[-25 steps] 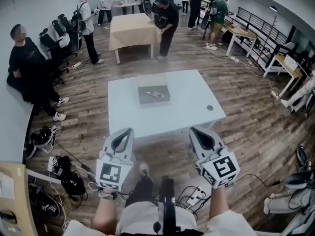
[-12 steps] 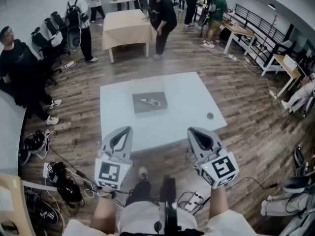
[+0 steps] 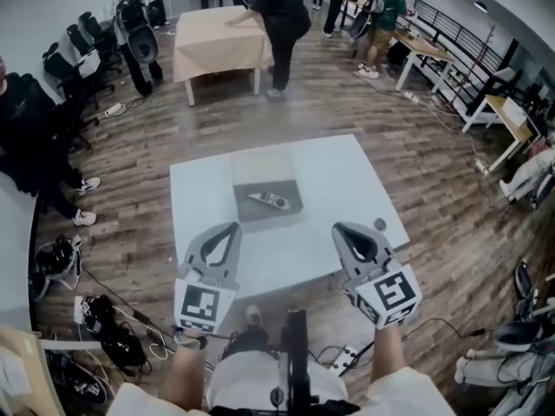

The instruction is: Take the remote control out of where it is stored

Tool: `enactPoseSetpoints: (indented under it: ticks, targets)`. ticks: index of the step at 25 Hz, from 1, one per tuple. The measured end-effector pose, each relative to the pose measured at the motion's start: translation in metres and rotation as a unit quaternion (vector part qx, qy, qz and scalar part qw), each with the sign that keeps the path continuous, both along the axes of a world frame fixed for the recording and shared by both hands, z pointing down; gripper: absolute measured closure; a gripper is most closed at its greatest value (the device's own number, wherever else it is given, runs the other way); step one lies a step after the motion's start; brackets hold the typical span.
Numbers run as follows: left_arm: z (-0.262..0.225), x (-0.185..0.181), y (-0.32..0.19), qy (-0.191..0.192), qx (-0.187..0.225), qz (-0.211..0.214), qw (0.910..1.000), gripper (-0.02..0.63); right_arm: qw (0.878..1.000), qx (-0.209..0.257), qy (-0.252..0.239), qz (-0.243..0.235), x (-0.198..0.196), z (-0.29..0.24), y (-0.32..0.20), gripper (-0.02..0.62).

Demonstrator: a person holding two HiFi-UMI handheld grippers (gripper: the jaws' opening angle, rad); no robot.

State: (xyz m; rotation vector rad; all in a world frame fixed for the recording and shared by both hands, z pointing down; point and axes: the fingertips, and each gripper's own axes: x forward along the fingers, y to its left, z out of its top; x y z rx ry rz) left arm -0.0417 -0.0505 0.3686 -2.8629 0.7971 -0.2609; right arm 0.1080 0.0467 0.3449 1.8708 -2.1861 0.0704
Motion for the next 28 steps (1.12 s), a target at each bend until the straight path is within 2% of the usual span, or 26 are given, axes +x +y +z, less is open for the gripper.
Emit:
enactPoseSetpoints:
  ticks: [11, 20, 28]
  targets:
    - [0.01, 0.0, -0.09, 0.002, -0.013, -0.005, 0.9999, 0.606, 0.999, -0.049, 0.013, -0.011, 0.013, 0.029, -0.102, 0.597]
    - [0.025, 0.007, -0.117, -0.007, -0.033, 0.005, 0.9994, 0.606, 0.995, -0.09, 0.012, -0.027, 0.007, 0.06, -0.143, 0.595]
    - [0.043, 0.006, -0.133, -0.022, -0.051, -0.016, 0.9983, 0.607, 0.99, -0.122, 0.015, -0.063, 0.001, 0.089, -0.18, 0.572]
